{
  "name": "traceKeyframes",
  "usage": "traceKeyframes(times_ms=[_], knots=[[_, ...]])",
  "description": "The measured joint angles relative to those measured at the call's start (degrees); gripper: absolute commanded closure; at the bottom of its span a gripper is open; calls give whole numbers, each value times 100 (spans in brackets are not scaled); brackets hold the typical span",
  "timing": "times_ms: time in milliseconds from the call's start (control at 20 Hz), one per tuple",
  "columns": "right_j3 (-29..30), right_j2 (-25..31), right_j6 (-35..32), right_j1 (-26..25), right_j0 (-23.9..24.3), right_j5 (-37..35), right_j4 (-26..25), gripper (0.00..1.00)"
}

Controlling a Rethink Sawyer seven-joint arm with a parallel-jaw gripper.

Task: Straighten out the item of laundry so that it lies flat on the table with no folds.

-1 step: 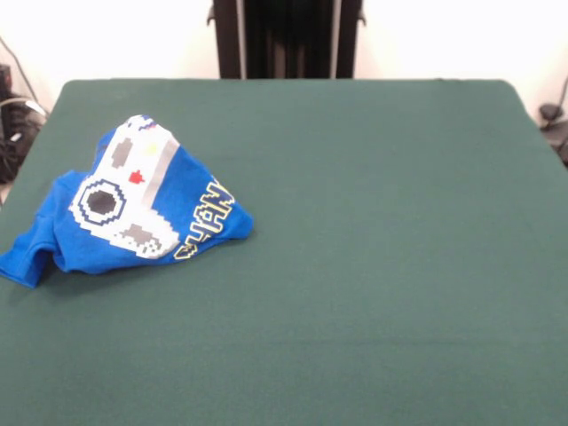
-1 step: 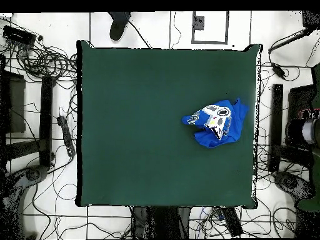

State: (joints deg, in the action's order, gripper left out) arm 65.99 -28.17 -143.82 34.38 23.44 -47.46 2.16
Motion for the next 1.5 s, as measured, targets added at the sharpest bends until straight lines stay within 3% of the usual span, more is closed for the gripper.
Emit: traceKeyframes(times_ms=[250,800,1500], knots=[[-101,-7,0,98,-235,-863,1,100],[-606,-6,0,100,-596,-1757,14,100],[-683,-6,0,96,-658,-1787,30,100]])
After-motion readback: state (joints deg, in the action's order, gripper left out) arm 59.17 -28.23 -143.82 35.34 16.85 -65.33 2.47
